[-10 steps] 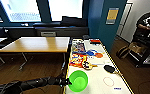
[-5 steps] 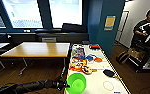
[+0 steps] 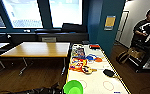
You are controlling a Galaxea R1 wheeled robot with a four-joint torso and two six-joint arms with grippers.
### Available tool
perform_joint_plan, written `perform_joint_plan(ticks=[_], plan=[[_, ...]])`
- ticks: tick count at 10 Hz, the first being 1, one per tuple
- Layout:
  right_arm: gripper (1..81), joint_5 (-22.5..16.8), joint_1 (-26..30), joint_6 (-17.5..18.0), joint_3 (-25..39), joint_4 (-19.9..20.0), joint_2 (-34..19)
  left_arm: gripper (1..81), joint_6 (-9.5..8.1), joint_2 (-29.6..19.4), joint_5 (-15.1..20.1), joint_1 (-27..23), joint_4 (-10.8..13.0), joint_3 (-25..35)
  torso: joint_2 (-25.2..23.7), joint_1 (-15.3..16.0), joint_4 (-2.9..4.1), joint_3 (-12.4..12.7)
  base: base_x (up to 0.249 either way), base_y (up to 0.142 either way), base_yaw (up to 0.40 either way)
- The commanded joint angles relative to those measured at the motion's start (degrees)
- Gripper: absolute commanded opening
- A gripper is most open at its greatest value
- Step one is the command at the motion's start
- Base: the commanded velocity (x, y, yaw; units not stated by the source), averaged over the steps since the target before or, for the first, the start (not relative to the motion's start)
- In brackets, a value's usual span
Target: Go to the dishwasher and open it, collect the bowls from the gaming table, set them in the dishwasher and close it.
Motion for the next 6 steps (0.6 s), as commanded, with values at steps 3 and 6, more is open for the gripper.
perform_joint_plan(ticks=[3,6], plan=[[1.0,-2.8,4.4,-0.3,1.2,-0.8,-2.5,1.0,0.33,-2.6,-0.9,-6.2,0.4,3.3,0.0,0.0,0.00,0.0,0.000,0.000,0.000],[1.0,-2.8,4.2,-0.3,0.9,-1.3,-2.0,1.0,0.42,-3.2,-1.0,-5.2,1.1,3.7,0.0,0.0,0.00,0.0,-0.021,0.000,0.000]])
